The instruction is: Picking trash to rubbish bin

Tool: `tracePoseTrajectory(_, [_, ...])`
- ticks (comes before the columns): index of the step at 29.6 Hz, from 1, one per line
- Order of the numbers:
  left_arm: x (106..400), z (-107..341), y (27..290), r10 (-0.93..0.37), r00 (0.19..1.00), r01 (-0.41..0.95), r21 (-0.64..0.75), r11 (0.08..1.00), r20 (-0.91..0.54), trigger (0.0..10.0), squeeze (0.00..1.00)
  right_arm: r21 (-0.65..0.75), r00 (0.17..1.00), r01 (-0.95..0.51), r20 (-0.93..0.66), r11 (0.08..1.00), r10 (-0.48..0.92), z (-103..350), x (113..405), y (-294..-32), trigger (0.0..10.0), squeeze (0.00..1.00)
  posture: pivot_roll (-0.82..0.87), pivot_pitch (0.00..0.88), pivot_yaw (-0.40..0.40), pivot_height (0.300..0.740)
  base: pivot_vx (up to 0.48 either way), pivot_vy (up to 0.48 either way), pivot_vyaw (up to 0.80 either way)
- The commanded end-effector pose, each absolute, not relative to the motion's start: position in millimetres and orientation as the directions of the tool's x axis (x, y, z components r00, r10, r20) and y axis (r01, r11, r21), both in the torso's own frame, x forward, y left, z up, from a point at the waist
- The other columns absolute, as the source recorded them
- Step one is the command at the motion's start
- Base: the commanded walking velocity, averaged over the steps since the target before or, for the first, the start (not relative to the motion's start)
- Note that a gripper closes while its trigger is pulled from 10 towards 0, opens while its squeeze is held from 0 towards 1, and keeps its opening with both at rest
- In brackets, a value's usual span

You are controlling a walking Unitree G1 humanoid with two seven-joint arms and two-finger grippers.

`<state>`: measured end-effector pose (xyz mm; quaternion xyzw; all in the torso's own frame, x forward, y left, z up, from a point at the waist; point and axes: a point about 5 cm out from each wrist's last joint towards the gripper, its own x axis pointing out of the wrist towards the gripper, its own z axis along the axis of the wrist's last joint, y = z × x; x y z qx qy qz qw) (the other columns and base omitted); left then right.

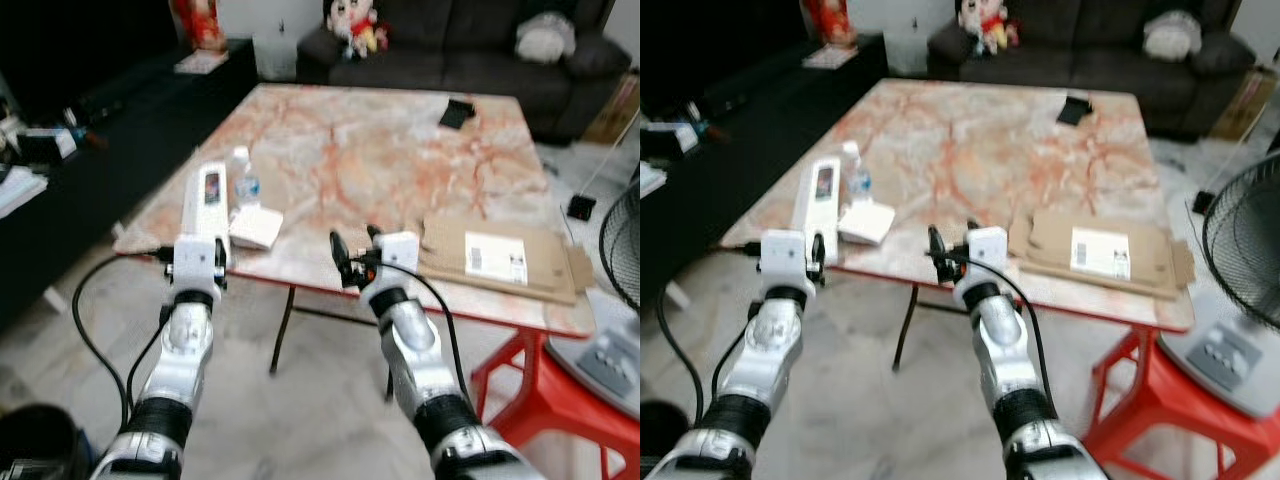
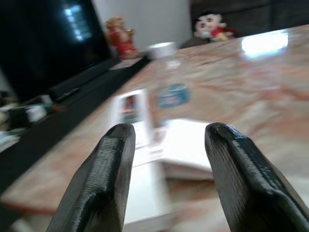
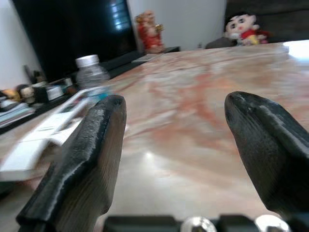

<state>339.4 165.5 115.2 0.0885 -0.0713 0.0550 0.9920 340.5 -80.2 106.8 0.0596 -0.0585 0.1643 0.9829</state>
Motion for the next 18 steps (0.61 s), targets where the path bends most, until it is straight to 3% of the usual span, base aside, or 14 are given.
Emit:
tracePoseTrajectory(1, [342,120,166,0.089,0.983,-0.117,0.173,0.978,0.16,10.0,0.0,0.101,0.941,-0.32,0.153,0.942,0.304,113,343,-82,10.0,0.0,-0.06,0.0,0.021,0.74,0.435,0.0,0.0])
tracePoseTrajectory(12, [339,113,151,-0.028,0.992,0.008,0.155,0.988,0.125,10.0,0.0,0.086,0.94,-0.323,0.147,0.942,0.309,111,342,-79,10.0,0.0,-0.05,0.0,0.017,0.74,0.376,0.0,0.0])
tracePoseTrajectory(18, [338,111,144,-0.062,0.991,0.044,0.152,0.987,0.115,10.0,0.0,0.085,0.941,-0.32,0.143,0.943,0.307,111,342,-80,10.0,0.0,-0.05,0.0,0.014,0.74,0.0,0.0,0.0])
